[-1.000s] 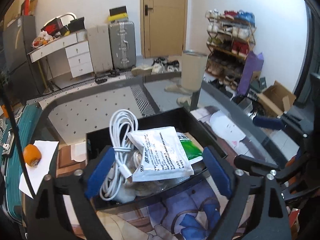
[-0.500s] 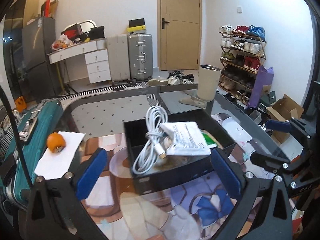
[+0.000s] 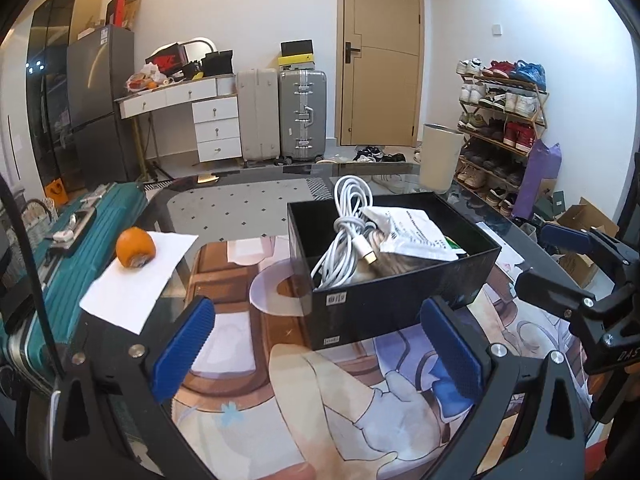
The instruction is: Organize soft objects
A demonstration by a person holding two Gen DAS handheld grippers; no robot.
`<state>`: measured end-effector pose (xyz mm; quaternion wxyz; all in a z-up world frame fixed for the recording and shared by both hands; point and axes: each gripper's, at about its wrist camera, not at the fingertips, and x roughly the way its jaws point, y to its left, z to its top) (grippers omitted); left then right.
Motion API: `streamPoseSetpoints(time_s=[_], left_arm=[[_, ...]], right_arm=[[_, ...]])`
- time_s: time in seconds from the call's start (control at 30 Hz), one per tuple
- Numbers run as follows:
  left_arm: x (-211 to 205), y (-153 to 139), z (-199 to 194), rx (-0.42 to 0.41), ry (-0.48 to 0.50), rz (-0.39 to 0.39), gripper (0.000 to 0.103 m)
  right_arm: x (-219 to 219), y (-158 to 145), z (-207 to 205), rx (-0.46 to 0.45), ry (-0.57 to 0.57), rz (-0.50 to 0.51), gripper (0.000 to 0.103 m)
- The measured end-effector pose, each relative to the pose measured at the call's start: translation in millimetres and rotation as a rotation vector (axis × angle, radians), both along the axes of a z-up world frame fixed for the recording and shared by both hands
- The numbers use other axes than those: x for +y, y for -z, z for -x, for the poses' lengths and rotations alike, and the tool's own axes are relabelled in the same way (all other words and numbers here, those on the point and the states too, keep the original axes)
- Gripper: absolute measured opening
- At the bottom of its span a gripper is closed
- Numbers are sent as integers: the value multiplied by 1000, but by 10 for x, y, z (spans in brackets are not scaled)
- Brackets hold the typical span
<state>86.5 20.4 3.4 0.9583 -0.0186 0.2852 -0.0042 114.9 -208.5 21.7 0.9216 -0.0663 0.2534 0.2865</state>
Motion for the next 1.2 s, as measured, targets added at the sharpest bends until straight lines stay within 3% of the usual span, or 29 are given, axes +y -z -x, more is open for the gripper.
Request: streamPoseSetpoints(time_s=[0.27, 1.2], left_arm=[[5, 134, -23, -7, -12, 16, 103], [-59, 112, 3, -30, -5, -3, 103]], right_arm=[[53, 85, -28, -25, 1, 1, 102], [21, 143, -51, -33, 13, -1, 102]])
